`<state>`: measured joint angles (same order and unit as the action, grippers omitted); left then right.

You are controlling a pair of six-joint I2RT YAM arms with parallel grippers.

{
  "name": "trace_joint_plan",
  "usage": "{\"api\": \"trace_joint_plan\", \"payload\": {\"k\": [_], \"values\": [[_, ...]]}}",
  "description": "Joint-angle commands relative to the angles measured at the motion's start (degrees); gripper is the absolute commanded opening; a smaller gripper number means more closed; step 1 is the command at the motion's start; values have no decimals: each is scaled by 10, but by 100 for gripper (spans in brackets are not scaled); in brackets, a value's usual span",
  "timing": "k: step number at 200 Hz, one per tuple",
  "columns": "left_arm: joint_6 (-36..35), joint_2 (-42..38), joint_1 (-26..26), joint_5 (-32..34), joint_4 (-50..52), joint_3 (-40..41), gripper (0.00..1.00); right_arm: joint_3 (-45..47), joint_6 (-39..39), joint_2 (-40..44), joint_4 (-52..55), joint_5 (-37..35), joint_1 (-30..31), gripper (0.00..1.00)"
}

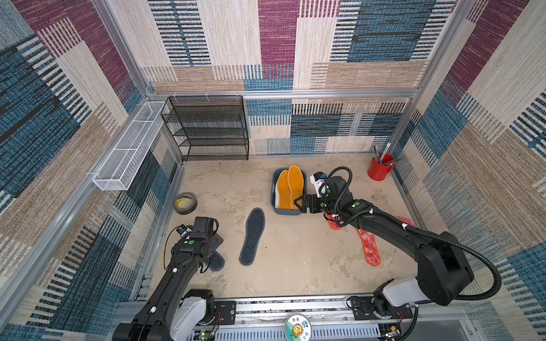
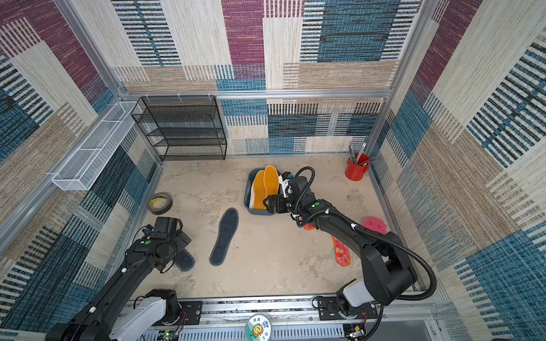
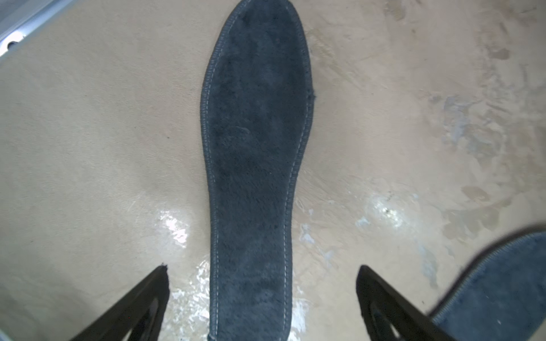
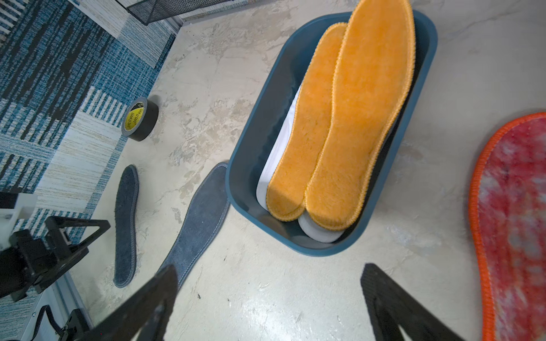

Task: Put the insoles into the storage box
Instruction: Adjust the insole at the center of the board.

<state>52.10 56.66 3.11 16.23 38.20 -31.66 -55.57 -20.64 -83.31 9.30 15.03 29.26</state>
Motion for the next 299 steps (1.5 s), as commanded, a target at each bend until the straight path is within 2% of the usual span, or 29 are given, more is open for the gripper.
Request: {"api": "trace_joint_plan", "payload": {"k": [1,72,161,221,242,263,275,299], "values": [[-2,34,-11,-1,-55,1,100,4,5,7,-16,7,-2,98],[-15,166,-25,-77,-139,-3,96,11,-4,18,-20,0,-13,98],[-35,265,-18,-183,-214,-19,67,13,-11,33,-16,4,-32,98],[-40,299,15,-230,-213,-44,65,16,-15,43,-12,11,-41,98],[-40,286,24,-252,-205,-40,65,15,-15,45,-11,12,-43,98],[-42,225,29,-253,-194,-42,69,15,-15,43,-10,12,-45,98],[-43,183,30,-216,-157,-55,72,14,-14,40,-10,13,-45,98],[-20,93,30,-100,-97,-54,78,11,-13,35,-12,16,-45,98]]}}
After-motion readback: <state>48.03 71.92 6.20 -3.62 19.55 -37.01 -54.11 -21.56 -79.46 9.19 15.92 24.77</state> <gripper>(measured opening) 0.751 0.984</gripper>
